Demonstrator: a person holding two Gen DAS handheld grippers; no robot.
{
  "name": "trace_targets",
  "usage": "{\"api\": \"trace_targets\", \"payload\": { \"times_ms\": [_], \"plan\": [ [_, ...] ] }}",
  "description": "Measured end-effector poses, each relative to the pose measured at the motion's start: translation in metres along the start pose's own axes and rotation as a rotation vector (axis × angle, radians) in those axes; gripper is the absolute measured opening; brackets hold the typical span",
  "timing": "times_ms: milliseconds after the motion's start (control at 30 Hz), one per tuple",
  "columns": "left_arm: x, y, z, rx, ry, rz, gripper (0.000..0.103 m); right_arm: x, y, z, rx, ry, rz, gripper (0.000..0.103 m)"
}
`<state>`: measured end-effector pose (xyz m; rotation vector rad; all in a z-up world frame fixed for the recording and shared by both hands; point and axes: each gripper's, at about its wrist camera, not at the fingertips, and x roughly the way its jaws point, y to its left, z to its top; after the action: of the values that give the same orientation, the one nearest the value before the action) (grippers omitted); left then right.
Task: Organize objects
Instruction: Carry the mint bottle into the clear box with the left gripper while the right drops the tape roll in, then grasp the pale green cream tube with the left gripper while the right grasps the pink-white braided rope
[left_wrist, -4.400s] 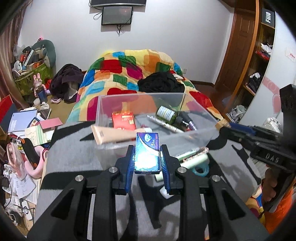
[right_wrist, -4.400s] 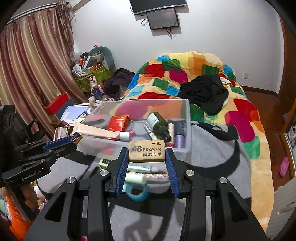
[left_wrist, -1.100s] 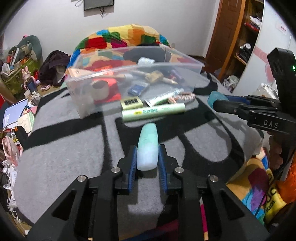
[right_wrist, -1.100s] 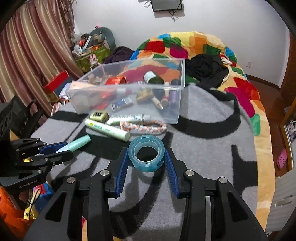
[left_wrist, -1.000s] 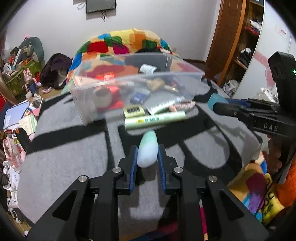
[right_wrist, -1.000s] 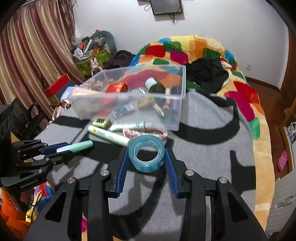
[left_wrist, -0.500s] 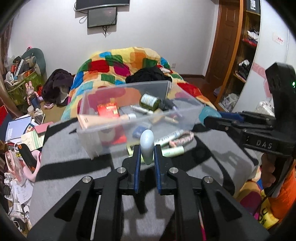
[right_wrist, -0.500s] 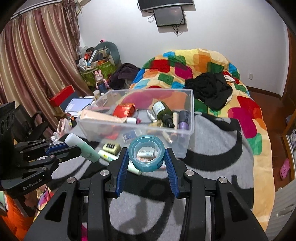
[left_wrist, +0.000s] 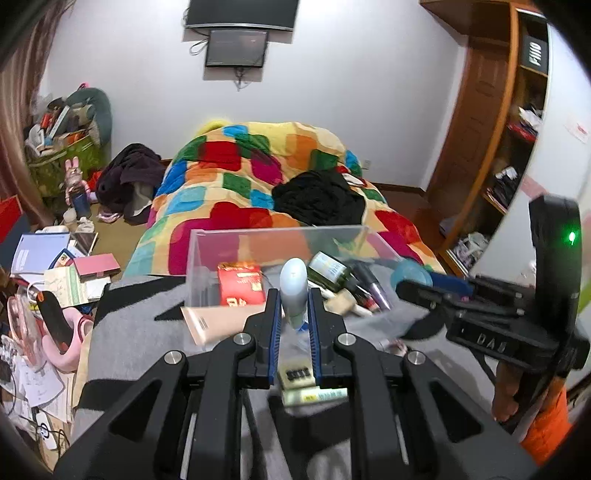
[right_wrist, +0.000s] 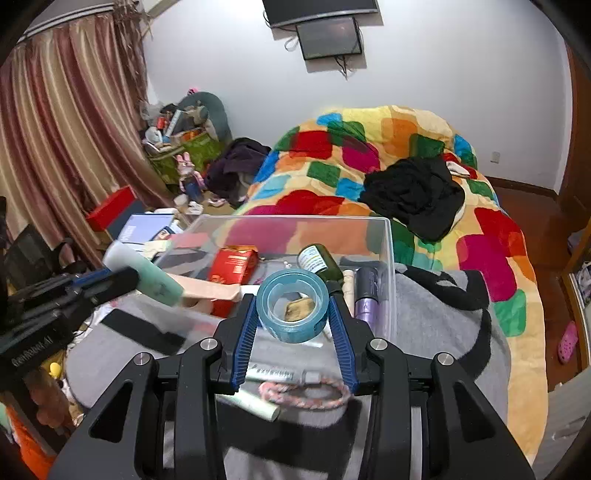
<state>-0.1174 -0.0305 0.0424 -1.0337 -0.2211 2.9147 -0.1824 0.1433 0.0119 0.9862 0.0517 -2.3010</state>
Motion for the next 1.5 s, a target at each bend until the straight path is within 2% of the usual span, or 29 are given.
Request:
{"api": "trace_targets", "payload": {
  "times_ms": [167, 267, 433, 600, 667, 733, 833, 1033, 1100, 1133, 1267, 1500],
  "plan": [
    [0.019, 0.003, 0.005, 0.004, 0.012, 0.044, 0.013, 0.024, -0.004, 0.002, 0.010, 0.045, -0.022, 0.036],
    [0.032, 0.001, 0.003, 0.015, 0.046, 0.056, 0.013, 0.034, -0.006, 0.000, 0.018, 0.066, -0.026, 0.036],
    [0.044, -0.010, -0.005, 0.038, 0.101, 0.016, 0.014, 0.036, -0.003, -0.005, 0.002, 0.072, -0.044, 0.036],
    [0.038, -0.018, -0.007, 0.060, 0.104, -0.010, 0.015, 0.026, -0.002, -0.005, -0.013, 0.065, -0.031, 0.037],
    [0.031, -0.019, -0.008, 0.064, 0.095, -0.018, 0.020, 0.018, 0.000, -0.006, -0.021, 0.052, -0.025, 0.038],
    [0.023, -0.019, -0.010, 0.066, 0.079, -0.023, 0.032, 0.013, 0.001, -0.006, -0.023, 0.044, -0.016, 0.041],
    [0.011, -0.019, -0.015, 0.069, 0.068, -0.040, 0.038, 0.001, 0.002, -0.011, -0.033, 0.028, -0.007, 0.042],
    [0.004, -0.023, -0.035, 0.091, 0.104, -0.055, 0.040, -0.016, 0.004, -0.028, -0.062, 0.030, 0.006, 0.042],
    [0.006, -0.025, -0.045, 0.110, 0.127, -0.061, 0.046, -0.016, 0.005, -0.036, -0.071, 0.048, 0.009, 0.042],
    [0.008, -0.026, -0.051, 0.118, 0.139, -0.059, 0.049, -0.014, 0.005, -0.040, -0.077, 0.061, 0.011, 0.042],
    [0.028, -0.024, -0.064, 0.120, 0.207, -0.052, 0.050, 0.005, 0.006, -0.057, -0.103, 0.134, -0.002, 0.042],
    [0.063, -0.021, -0.062, 0.095, 0.282, -0.082, 0.050, 0.034, -0.002, -0.060, -0.078, 0.199, 0.030, 0.042]
  ]
}}
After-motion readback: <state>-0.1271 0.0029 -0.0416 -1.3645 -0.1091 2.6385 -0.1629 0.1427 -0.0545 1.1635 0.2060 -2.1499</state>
